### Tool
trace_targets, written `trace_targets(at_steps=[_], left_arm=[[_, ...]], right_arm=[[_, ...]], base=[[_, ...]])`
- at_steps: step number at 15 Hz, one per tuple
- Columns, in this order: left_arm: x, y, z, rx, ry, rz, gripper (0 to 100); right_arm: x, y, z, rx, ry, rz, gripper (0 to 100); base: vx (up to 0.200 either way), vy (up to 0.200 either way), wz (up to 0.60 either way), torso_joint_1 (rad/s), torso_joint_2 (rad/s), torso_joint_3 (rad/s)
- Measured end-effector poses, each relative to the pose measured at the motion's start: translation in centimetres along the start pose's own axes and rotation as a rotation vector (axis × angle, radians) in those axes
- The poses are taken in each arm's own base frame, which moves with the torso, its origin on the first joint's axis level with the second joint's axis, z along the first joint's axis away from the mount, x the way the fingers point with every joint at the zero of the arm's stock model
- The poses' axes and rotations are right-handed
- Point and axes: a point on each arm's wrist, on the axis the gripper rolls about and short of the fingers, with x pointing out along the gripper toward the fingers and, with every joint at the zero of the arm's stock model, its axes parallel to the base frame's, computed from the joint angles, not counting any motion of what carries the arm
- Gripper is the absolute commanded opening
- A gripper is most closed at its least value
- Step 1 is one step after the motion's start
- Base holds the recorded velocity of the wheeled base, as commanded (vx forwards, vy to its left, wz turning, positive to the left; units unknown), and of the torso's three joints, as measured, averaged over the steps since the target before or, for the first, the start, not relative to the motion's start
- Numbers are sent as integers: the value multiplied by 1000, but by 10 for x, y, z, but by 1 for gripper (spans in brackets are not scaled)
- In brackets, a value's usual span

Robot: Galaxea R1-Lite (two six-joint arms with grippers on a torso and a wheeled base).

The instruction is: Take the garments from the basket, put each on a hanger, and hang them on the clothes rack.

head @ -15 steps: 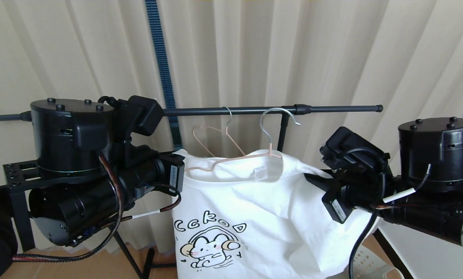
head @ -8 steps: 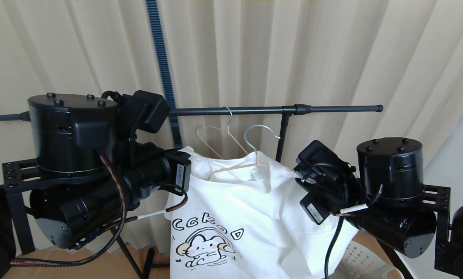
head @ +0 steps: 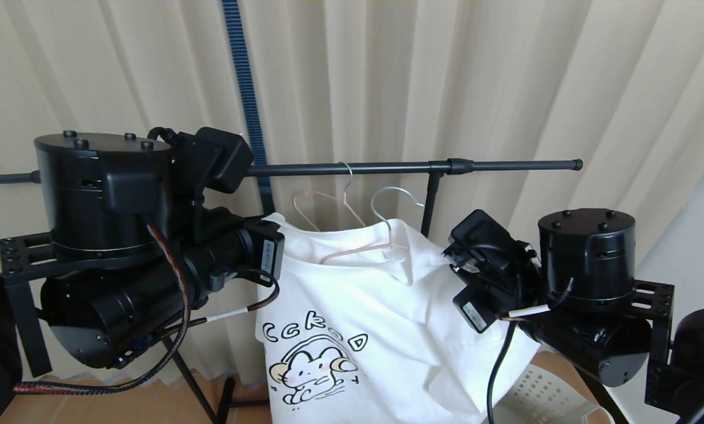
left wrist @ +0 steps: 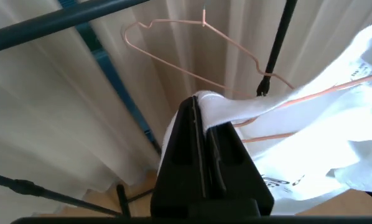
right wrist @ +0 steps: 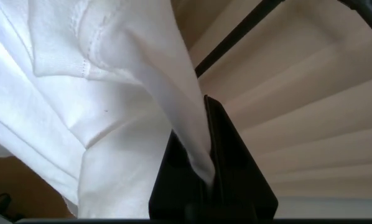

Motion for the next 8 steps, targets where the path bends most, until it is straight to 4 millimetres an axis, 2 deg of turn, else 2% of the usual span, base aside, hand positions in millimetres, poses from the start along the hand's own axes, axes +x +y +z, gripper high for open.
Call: trace_targets(at_steps=[4, 8], left_arm=[[-5, -15, 6, 4, -19, -59, 0], [-2, -19, 9, -46, -24, -74, 0]], right_arm=[[17, 26, 4, 90, -68, 29, 0], [29, 39, 4, 172, -82, 109, 0]], base=[[0, 0, 0, 0, 0, 0], [0, 0, 0, 0, 0, 0]])
